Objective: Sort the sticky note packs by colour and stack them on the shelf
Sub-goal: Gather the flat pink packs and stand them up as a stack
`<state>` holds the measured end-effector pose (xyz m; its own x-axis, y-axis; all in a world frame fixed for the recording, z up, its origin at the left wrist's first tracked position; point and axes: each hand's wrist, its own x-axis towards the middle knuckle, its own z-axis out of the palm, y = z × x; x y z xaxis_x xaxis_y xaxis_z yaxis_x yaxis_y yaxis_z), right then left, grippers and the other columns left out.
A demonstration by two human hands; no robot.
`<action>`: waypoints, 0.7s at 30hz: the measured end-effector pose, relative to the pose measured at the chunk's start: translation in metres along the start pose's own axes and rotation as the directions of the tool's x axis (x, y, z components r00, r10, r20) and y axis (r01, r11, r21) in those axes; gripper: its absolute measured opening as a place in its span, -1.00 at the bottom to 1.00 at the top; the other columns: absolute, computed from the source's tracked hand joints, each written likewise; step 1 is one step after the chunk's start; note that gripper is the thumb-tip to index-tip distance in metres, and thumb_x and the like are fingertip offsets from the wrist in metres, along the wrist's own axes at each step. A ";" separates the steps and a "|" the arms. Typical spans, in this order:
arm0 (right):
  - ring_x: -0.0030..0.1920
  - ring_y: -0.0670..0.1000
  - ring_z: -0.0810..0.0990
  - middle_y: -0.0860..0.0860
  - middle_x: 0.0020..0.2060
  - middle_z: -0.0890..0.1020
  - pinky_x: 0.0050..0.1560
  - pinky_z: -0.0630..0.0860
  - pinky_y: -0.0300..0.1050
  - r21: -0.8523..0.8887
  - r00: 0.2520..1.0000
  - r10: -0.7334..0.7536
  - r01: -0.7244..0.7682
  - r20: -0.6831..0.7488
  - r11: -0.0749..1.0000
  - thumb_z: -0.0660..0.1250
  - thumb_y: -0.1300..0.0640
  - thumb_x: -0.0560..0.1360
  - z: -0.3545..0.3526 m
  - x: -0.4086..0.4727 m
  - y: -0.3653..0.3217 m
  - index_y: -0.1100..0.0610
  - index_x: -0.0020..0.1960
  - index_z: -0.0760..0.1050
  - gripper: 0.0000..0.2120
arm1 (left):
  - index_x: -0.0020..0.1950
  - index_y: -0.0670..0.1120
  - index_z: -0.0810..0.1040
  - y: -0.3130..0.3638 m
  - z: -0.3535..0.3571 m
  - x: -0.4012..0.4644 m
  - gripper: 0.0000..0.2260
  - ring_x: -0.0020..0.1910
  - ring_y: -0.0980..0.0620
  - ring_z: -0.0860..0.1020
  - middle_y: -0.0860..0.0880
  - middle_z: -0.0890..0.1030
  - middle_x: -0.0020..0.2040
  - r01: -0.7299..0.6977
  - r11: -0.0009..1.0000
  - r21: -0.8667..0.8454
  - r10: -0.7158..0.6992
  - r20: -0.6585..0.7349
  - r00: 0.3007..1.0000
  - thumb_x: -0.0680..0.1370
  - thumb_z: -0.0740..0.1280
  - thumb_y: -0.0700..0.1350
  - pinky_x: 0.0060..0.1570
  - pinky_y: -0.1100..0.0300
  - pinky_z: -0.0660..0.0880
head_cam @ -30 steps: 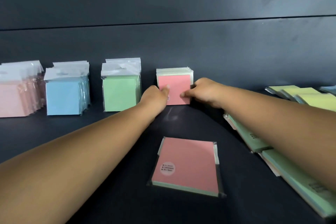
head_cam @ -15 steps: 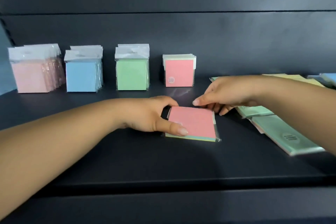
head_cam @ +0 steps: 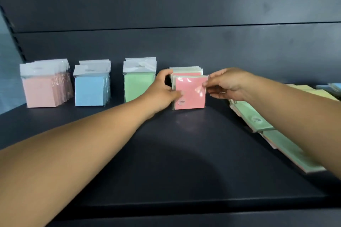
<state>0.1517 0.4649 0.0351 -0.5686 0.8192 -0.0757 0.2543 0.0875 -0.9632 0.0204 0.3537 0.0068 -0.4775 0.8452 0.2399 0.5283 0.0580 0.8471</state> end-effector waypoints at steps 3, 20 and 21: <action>-0.33 -0.03 0.53 0.00 -0.48 0.59 -0.26 0.47 -0.20 0.019 0.999 0.001 0.000 -0.036 1.000 0.35 0.36 0.44 0.003 0.020 -0.001 0.12 -0.28 0.45 -0.79 | 0.07 -0.04 0.40 -0.014 0.010 0.027 -0.80 0.06 -0.10 0.57 -0.14 0.58 0.03 0.091 0.990 -0.104 -0.106 -0.142 0.984 0.50 0.35 -0.18 0.14 0.04 0.50; -0.32 -0.02 0.56 0.07 -0.24 0.55 -0.27 0.57 -0.18 0.124 0.980 -0.111 0.132 -0.167 0.983 0.40 0.30 0.44 0.010 0.049 0.017 0.11 -0.23 0.31 -0.73 | -0.12 0.01 0.42 -0.033 0.025 0.055 -0.89 0.06 -0.13 0.58 -0.09 0.57 -0.01 0.106 0.969 -0.223 -0.166 -0.270 0.949 0.51 0.35 -0.14 0.16 -0.07 0.50; -0.33 -0.04 0.56 0.06 -0.28 0.56 -0.28 0.56 -0.20 0.107 0.981 -0.113 0.131 -0.157 0.986 0.39 0.29 0.44 0.010 0.048 0.018 0.12 -0.25 0.33 -0.75 | -0.14 0.02 0.41 -0.033 0.026 0.055 -0.87 0.06 -0.15 0.58 -0.09 0.56 -0.04 0.101 0.972 -0.214 -0.158 -0.270 0.950 0.51 0.34 -0.14 0.15 -0.08 0.50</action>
<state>0.1212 0.5002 0.0117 -0.4639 0.8827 0.0753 0.0925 0.1329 -0.9868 -0.0049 0.4119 -0.0201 -0.7269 0.6499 0.2217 0.3145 0.0281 0.9488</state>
